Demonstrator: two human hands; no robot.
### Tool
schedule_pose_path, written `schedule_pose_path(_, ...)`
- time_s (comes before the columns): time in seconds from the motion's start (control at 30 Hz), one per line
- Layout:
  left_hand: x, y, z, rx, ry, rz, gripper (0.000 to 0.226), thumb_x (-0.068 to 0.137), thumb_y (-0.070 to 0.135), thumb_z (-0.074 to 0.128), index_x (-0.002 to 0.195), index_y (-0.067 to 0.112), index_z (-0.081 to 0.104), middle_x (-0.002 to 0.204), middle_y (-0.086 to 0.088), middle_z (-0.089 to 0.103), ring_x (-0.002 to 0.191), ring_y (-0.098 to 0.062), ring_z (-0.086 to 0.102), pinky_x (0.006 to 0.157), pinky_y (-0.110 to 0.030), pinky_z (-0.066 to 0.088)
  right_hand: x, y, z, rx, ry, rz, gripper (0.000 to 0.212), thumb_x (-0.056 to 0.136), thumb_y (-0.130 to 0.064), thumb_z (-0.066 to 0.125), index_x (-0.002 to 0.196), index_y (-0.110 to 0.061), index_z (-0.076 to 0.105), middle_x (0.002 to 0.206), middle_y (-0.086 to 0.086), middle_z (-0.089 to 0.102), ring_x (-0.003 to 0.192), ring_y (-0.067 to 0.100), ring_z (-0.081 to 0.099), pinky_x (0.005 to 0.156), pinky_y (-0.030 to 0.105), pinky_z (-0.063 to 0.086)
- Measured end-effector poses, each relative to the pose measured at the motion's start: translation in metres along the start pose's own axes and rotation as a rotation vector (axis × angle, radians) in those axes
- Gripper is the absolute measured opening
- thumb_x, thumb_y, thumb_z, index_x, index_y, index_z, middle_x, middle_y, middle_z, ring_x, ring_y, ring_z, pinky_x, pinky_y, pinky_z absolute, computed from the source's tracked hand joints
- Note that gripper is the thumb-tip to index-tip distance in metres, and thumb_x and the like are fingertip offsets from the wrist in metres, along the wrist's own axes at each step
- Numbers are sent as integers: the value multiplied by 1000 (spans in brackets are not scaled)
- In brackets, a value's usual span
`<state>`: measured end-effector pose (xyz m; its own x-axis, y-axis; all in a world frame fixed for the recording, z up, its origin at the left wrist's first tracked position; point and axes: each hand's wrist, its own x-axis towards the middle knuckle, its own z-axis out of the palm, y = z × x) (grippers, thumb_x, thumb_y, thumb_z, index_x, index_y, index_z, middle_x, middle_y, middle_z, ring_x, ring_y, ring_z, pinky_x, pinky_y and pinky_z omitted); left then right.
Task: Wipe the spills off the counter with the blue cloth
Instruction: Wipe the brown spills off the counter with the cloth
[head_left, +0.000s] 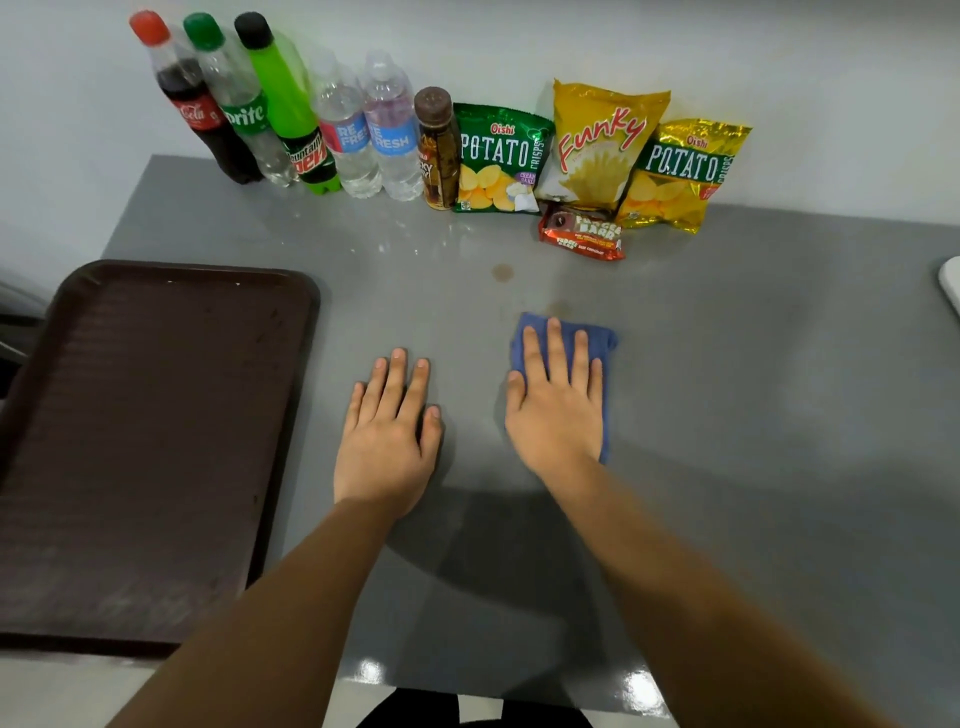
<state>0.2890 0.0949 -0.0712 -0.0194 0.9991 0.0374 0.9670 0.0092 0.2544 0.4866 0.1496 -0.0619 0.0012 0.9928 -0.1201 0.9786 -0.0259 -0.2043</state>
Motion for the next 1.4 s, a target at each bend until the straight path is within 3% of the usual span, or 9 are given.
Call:
schedule_pose_path(0.17, 0, 0, 0, -19, 4, -5, 59, 107, 39, 35, 163, 25, 26, 172, -4, 17, 159, -22, 10, 129, -47, 11, 54, -10, -9, 35, -48, -39, 61, 107, -46, 19, 164, -30, 6, 173, -2, -1, 159, 29, -5, 129, 48, -2)
schedule_pose_path(0.3, -1, 0, -2, -34, -3, -3, 59, 107, 39, 34, 163, 24, 25, 172, -3, 15, 160, -22, 8, 129, -46, 9, 71, 18, -15, 57, -8, 99, 62, 106, -47, 22, 164, -30, 9, 173, -1, 1, 159, 29, -3, 128, 48, -1)
schedule_pose_path(0.47, 0, 1, -3, -12, -23, -10, 59, 108, 41, 29, 164, 25, 21, 172, -2, 13, 160, -21, 5, 129, -45, 8, 29, 33, -11, 85, 43, 242, 63, 106, -46, 27, 164, -27, 11, 173, 1, 3, 159, 31, -1, 128, 50, 2)
schedule_pose_path(0.63, 1, 0, 0, 6, -25, -7, 60, 107, 42, 27, 164, 24, 21, 172, -4, 13, 160, -22, 7, 129, -45, 6, -16, -19, 5, 26, 38, 80, 63, 106, -44, 29, 164, -26, 14, 173, 2, 7, 159, 32, 4, 127, 50, 4)
schedule_pose_path(0.77, 1, -1, 2, 9, -19, -4, 60, 108, 42, 27, 164, 25, 20, 173, -3, 12, 160, -20, 4, 129, -44, 6, 28, -54, 6, 19, -56, -99, 62, 106, -44, 19, 164, -29, 4, 173, -2, -4, 159, 27, -8, 129, 48, -3)
schedule_pose_path(0.87, 1, -2, 4, -1, -9, -5, 59, 108, 42, 28, 164, 26, 21, 172, -2, 13, 160, -19, 4, 130, -43, 5, 74, -63, 0, 35, -72, -119, 61, 107, -45, 20, 164, -30, 6, 173, -3, -3, 159, 27, -7, 128, 48, -3)
schedule_pose_path(1.03, 1, -2, 4, -1, -9, -8, 58, 108, 43, 27, 164, 27, 21, 173, -1, 13, 160, -19, 4, 130, -43, 5, 106, -46, -7, 62, -35, 52, 63, 106, -48, 21, 164, -30, 7, 173, -2, -2, 159, 29, -6, 128, 48, -2)
schedule_pose_path(1.23, 1, -1, 1, -7, -26, -9, 59, 108, 42, 27, 164, 26, 19, 173, -2, 11, 160, -20, 2, 130, -45, 6, 52, -36, -5, 136, 36, 305, 64, 106, -45, 24, 164, -27, 6, 173, 1, -2, 159, 30, -4, 128, 50, -1)
schedule_pose_path(1.4, 0, -1, 0, -6, -20, -6, 60, 107, 42, 28, 164, 24, 22, 172, -3, 13, 160, -20, 5, 129, -45, 6, 12, -74, 13, 75, -11, 40, 62, 106, -45, 21, 164, -29, 5, 173, -2, -3, 159, 28, -8, 128, 49, -3)
